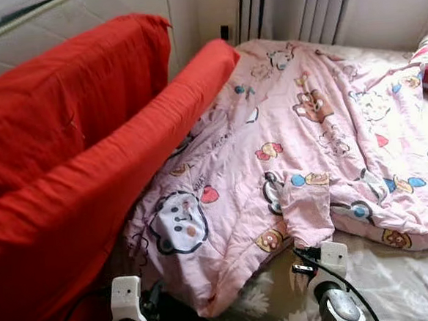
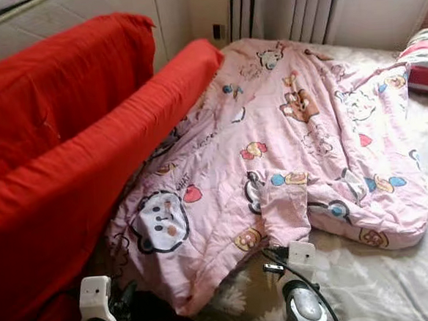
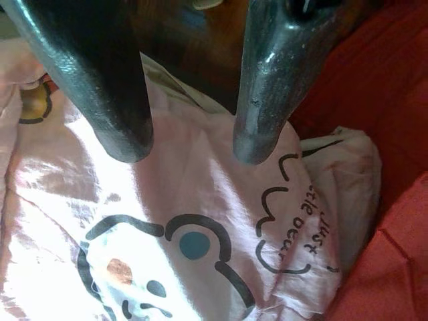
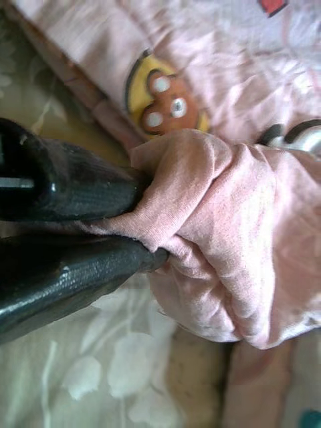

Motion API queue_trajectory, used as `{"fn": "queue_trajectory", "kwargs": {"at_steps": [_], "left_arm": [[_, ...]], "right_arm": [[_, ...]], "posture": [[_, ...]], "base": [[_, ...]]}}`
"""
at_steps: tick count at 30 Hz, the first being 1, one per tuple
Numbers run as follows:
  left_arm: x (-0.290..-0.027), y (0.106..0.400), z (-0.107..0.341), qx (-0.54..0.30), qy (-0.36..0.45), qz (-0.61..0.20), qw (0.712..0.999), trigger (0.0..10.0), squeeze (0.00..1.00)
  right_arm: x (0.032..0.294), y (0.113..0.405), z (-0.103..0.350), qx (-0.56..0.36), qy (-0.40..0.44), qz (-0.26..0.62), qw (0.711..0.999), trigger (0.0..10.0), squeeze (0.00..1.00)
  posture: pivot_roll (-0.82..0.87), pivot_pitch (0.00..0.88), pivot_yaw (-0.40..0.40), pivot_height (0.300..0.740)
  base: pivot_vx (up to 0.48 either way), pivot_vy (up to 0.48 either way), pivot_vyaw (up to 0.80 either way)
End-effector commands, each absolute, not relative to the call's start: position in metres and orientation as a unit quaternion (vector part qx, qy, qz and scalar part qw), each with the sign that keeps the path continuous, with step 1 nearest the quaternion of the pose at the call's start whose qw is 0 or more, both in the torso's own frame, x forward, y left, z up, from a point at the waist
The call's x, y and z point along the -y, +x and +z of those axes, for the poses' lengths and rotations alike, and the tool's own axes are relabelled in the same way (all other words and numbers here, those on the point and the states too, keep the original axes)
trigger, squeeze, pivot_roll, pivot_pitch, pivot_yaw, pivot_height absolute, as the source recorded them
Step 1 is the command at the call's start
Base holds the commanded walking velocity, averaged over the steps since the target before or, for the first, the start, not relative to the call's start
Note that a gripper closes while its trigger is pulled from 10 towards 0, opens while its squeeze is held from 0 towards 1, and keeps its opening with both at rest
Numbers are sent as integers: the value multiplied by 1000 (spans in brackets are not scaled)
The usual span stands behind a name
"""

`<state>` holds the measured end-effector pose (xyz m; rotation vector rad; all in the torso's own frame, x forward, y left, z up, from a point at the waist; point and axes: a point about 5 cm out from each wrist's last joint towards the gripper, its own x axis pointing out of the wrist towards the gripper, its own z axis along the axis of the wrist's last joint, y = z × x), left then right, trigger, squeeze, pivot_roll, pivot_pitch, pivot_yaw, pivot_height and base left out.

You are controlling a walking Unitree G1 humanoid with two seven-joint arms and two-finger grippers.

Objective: Clean up the room

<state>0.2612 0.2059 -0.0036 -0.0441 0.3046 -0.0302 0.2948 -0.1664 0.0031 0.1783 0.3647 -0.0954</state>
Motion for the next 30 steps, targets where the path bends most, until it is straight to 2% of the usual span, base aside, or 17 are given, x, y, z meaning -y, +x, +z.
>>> {"fn": "queue_trajectory", "kwargs": {"at_steps": [1, 5, 13, 30], "left_arm": [[-213, 250, -15, -182, -21, -1, 983, 10000, 0], [-219, 241, -24, -211, -17, 15, 977, 10000, 0], [-226, 224, -38, -249, -25, 49, 967, 10000, 0], [-223, 219, -43, -262, -22, 46, 964, 10000, 0]], "right_arm": [[167, 294, 3, -177, 91, -53, 979, 10000, 0], [167, 295, 5, -172, 90, -52, 980, 10000, 0], [168, 298, 8, -160, 91, -50, 982, 10000, 0], [165, 301, 14, -141, 86, -48, 985, 10000, 0]], "posture": [[23, 181, -8, 719], [22, 182, -8, 739], [24, 175, -12, 740], [27, 157, -10, 740]], "base": [[0, 0, 0], [0, 0, 0], [0, 0, 0], [0, 0, 0]]}}
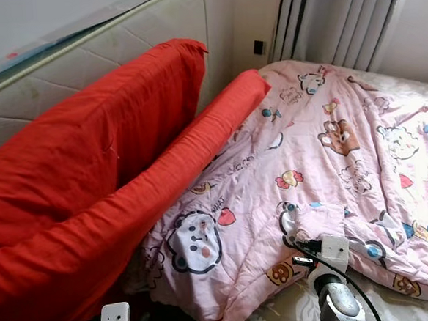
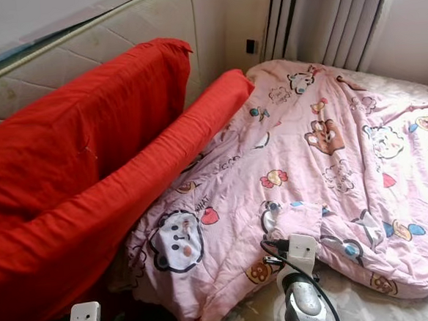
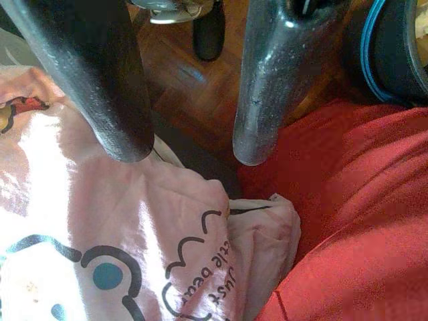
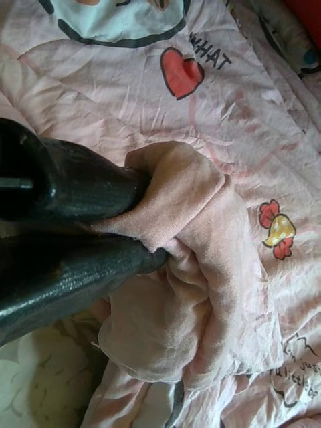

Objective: Clean up the room

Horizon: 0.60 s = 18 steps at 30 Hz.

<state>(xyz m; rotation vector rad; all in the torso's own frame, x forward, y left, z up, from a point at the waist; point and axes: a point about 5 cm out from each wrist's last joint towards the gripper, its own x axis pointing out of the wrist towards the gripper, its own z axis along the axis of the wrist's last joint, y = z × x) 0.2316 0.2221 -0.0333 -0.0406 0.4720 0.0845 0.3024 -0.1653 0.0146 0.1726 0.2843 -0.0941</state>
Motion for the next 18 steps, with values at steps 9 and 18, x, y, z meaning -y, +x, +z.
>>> {"fn": "queue_trajectory", "kwargs": {"at_steps": [9, 18], "left_arm": [[-219, 218, -44, -260, -16, 35, 965, 10000, 0], [-218, 219, -43, -255, -23, 31, 966, 10000, 0]], "right_arm": [[164, 301, 13, -140, 86, -49, 985, 10000, 0], [165, 302, 15, -136, 85, -53, 986, 10000, 0]], "posture": [[29, 146, -7, 740], [29, 155, -6, 740]], "base": [[0, 0, 0], [0, 0, 0]]}}
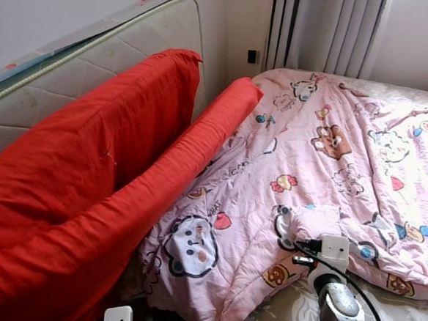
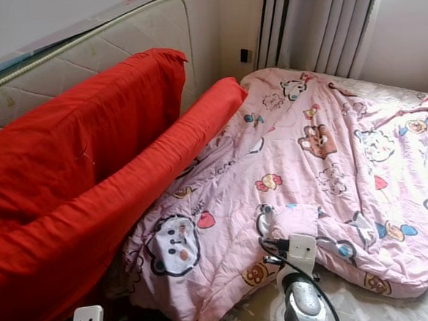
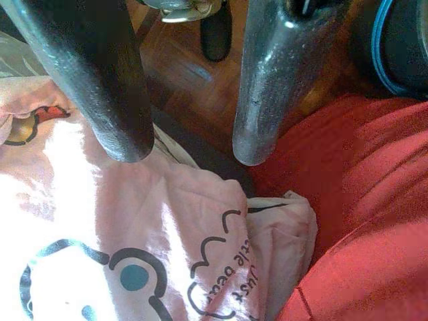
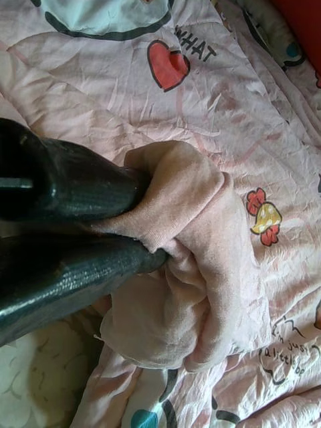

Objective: Clean up the room

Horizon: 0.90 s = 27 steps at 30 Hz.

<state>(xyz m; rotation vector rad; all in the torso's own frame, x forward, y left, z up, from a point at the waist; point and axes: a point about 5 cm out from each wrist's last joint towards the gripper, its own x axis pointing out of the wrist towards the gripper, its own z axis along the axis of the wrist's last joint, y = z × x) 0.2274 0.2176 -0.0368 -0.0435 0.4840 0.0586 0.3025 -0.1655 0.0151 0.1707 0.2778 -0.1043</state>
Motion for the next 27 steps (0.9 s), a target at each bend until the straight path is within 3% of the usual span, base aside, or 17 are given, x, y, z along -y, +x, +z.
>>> {"fn": "queue_trajectory", "kwargs": {"at_steps": [1, 20, 27], "left_arm": [[-218, 219, -43, -255, -23, 31, 966, 10000, 0], [-221, 217, -44, -255, -27, 32, 966, 10000, 0], [-222, 213, -47, -268, -29, 35, 962, 10000, 0]], "right_arm": [[165, 302, 15, -136, 85, -54, 986, 10000, 0], [165, 302, 16, -135, 83, -59, 986, 10000, 0], [166, 302, 16, -135, 83, -61, 986, 10000, 0]], "posture": [[29, 155, -6, 740], [35, 160, -6, 740], [34, 163, -5, 740]], "base": [[0, 0, 0], [0, 0, 0], [-272, 0, 0]]}}
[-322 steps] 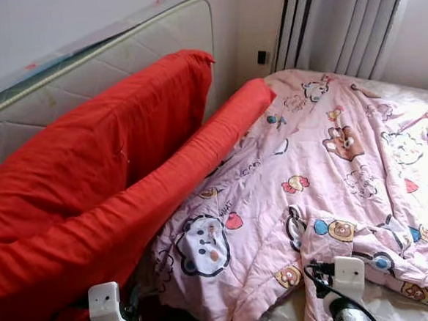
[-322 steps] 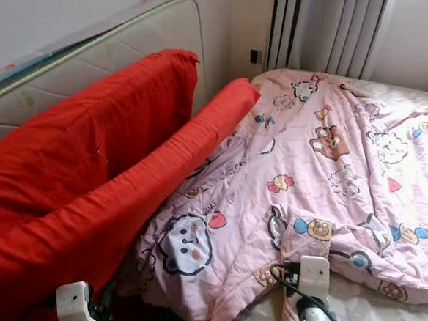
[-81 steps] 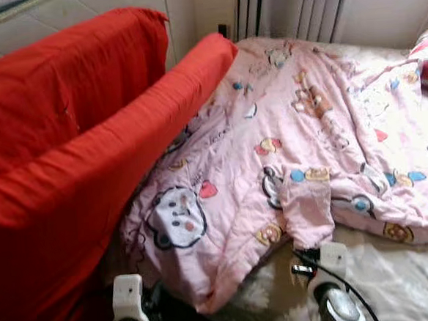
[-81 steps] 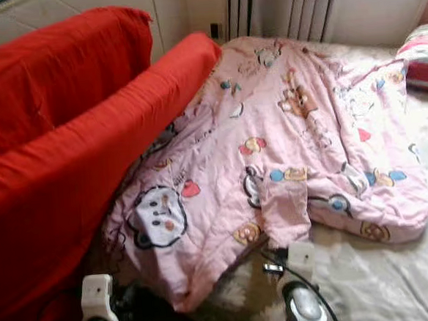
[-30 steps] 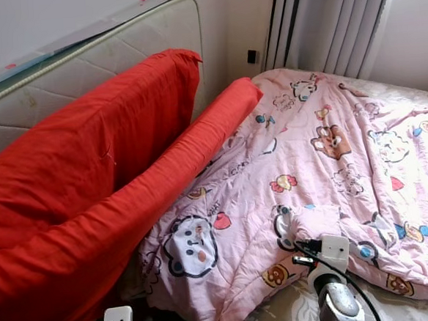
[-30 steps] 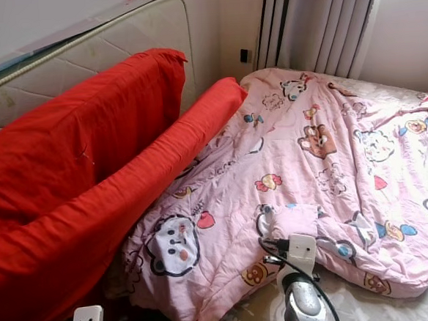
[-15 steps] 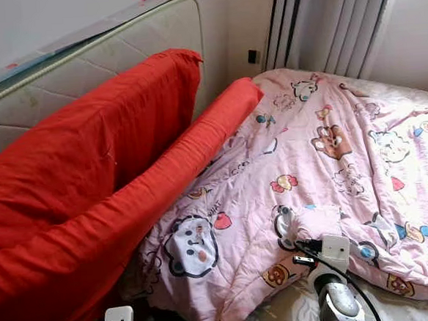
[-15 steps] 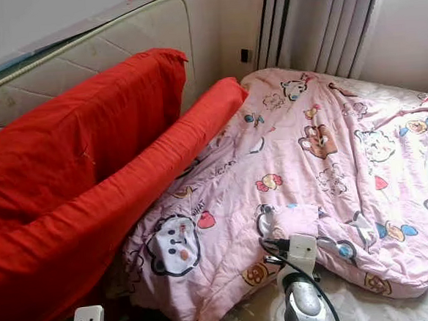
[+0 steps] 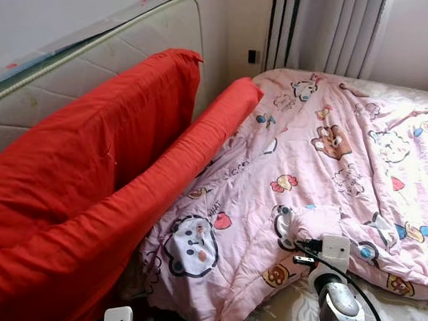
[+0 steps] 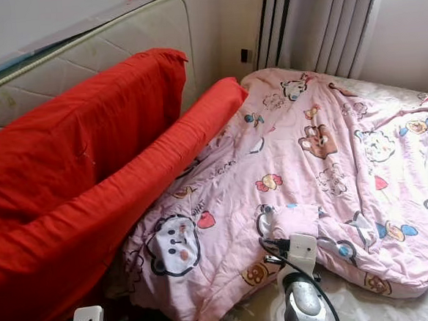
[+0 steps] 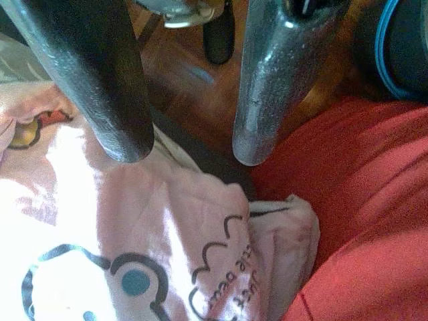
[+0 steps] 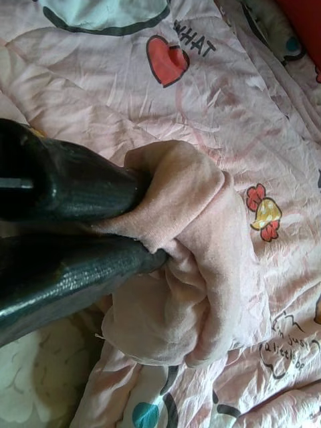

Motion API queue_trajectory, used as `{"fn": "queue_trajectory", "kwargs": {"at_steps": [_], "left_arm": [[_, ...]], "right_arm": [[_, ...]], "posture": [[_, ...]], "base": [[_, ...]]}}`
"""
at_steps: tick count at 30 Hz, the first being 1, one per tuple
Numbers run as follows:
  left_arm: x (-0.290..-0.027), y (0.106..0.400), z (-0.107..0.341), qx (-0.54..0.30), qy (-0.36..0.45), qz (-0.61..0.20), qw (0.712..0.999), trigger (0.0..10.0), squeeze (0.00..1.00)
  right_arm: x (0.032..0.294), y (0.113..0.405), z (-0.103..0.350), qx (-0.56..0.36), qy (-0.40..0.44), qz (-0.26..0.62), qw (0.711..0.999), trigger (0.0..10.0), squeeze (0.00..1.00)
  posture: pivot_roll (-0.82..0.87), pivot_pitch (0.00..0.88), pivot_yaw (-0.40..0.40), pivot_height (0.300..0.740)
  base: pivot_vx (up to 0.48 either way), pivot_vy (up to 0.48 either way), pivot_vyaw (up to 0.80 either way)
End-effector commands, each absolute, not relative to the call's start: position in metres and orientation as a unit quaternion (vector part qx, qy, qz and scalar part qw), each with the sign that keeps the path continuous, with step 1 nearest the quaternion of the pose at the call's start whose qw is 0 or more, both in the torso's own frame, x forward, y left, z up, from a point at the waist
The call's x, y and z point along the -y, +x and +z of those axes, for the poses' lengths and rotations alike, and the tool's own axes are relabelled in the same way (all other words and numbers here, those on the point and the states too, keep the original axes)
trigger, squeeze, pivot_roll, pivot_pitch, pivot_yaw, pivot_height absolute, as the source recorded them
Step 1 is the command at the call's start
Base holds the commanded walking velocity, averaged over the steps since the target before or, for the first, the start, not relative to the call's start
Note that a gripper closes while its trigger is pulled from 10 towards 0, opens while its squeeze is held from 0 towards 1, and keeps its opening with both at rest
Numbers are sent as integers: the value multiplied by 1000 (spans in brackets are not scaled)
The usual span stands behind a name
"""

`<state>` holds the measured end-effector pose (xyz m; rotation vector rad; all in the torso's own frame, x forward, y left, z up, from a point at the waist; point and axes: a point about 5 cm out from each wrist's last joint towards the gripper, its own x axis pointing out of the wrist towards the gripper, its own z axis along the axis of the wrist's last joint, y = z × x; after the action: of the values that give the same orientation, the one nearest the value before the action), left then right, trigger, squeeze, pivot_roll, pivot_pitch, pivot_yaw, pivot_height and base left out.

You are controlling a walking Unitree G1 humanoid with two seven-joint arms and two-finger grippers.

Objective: Clean up the room

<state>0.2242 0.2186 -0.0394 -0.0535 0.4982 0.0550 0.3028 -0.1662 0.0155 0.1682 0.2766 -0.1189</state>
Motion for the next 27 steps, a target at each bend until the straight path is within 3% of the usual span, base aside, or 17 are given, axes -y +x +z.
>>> {"fn": "queue_trajectory", "kwargs": {"at_steps": [1, 13, 27], "left_arm": [[-223, 211, -48, -272, -29, 36, 961, 10000, 0], [-226, 209, -50, -282, -31, 39, 958, 10000, 0], [-223, 211, -50, -279, -32, 36, 959, 10000, 0]], "right_arm": [[166, 302, 16, -134, 83, -62, 986, 10000, 0], [167, 302, 16, -135, 82, -64, 985, 10000, 0], [170, 303, 18, -127, 79, -77, 986, 10000, 0]], "posture": [[34, 163, -5, 740], [35, 163, -5, 740], [35, 165, -4, 740]], "base": [[-285, 0, 0], [-300, -100, 0], [-304, -223, 0]]}}
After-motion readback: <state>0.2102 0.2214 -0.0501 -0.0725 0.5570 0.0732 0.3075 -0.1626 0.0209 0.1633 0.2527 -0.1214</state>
